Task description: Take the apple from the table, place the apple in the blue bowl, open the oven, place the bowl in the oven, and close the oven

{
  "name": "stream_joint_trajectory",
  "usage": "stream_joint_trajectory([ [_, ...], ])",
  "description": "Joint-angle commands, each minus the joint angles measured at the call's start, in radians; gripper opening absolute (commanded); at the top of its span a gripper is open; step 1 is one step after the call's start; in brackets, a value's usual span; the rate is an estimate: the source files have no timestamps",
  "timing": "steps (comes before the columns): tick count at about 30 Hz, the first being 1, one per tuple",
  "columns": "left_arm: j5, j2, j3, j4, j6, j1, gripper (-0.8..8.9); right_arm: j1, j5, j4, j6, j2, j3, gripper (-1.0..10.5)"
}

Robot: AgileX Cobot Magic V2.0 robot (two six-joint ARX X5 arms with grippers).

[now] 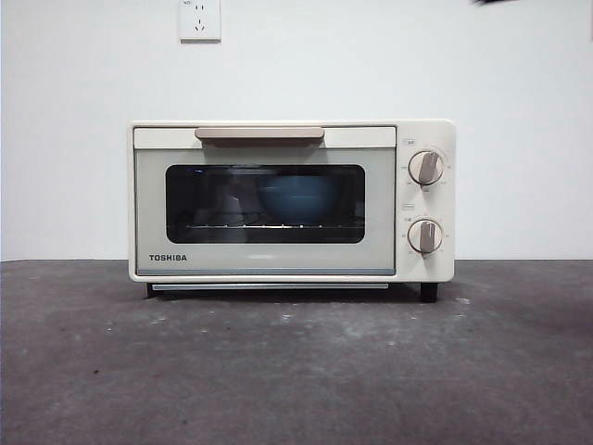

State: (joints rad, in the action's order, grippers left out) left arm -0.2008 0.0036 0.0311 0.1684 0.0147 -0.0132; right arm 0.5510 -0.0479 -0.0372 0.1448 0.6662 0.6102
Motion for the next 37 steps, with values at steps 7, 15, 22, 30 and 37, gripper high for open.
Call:
stream_joint_trajectory([
  [7,0.003,0.0,-0.024,-0.005,0.005,-0.002,0.08,-0.352,0.12,0.001,-0.076,-0.227,-0.15,0.0],
  [15,0.003,0.0,-0.024,-0.005,0.005,-0.002,0.08,-0.565,0.103,0.098,-0.082,-0.45,-0.382,0.0],
  [22,0.003,0.0,-0.024,-0.005,0.005,-0.002,0.08,-0.573,0.092,0.115,-0.082,-0.591,-0.519,0.0],
  [30,0.003,0.0,-0.024,-0.005,0.005,-0.002,0.08,-0.546,0.092,0.055,-0.079,-0.662,-0.6,0.0],
  [37,0.003,0.0,-0.024,-0.005,0.005,-0.002,0.08,-0.529,0.093,-0.066,-0.079,-0.663,-0.6,0.0],
])
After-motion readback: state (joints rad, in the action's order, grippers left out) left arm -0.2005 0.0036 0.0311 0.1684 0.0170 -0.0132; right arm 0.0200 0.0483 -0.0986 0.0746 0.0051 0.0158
